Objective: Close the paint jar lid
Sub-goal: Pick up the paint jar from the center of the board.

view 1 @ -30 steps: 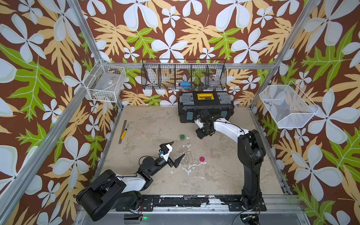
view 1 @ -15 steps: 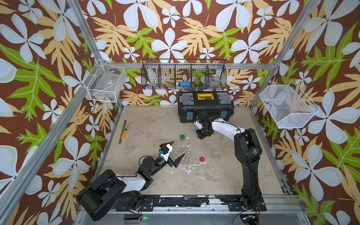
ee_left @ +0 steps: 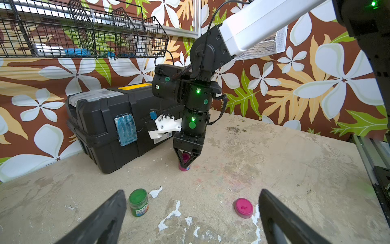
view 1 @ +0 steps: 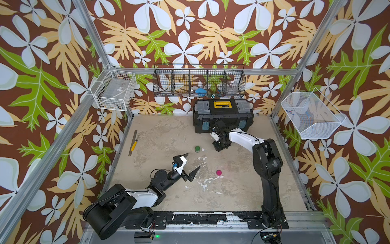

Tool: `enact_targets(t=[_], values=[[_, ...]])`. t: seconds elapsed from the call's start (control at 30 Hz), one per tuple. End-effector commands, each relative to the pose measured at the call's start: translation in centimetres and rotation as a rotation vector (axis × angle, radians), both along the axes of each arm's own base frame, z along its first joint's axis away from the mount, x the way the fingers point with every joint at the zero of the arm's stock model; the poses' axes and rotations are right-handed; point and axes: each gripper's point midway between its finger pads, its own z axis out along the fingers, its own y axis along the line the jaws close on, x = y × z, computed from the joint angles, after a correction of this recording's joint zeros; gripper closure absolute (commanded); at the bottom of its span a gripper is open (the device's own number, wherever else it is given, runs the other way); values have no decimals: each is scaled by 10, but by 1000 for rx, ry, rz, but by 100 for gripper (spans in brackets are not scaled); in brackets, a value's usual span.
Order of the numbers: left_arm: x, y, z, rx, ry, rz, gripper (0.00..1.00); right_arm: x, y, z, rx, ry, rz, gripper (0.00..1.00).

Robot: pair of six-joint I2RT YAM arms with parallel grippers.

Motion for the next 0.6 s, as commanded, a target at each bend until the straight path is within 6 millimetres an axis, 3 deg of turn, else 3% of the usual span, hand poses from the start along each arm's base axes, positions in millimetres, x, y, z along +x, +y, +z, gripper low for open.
enact_targets(t=[0.0, 0.57], values=[[1, 0, 6, -12, -16, 3, 2, 0, -2, -1, -12, 5, -10, 61], [1, 0, 6, -10, -16, 5, 2, 7, 0, 0, 2, -4, -28, 58]])
